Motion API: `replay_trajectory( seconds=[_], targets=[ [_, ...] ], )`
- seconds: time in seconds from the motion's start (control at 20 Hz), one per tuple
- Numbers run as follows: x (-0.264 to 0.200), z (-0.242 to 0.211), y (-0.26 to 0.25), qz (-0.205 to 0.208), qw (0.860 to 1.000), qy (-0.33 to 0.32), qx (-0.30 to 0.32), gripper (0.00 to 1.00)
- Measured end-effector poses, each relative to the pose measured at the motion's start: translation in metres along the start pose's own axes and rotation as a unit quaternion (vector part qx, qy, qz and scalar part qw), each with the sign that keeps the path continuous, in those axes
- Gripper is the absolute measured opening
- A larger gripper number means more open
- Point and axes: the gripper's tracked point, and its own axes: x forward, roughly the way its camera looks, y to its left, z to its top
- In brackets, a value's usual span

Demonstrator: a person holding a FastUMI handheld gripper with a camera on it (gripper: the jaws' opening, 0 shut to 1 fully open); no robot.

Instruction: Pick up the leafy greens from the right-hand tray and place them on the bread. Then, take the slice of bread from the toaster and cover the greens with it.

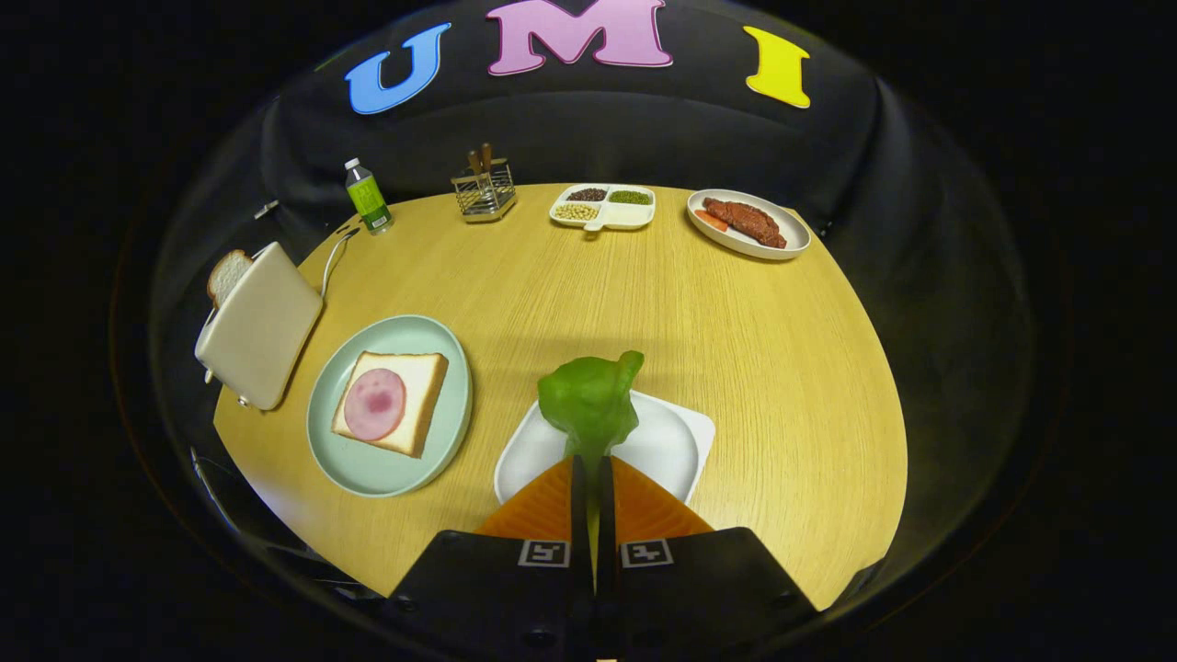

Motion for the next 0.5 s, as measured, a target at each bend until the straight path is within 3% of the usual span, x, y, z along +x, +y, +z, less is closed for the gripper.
replay_trajectory(
  seconds=[0.25,0.5],
  targets=[
    [-0.022,0.030,0.031,0.005,1.000,-0.029,-0.008,0.06],
    [-0.034,0.053,0.086,0.037,0.998,-0.050,-0.023,0.05]
  ],
)
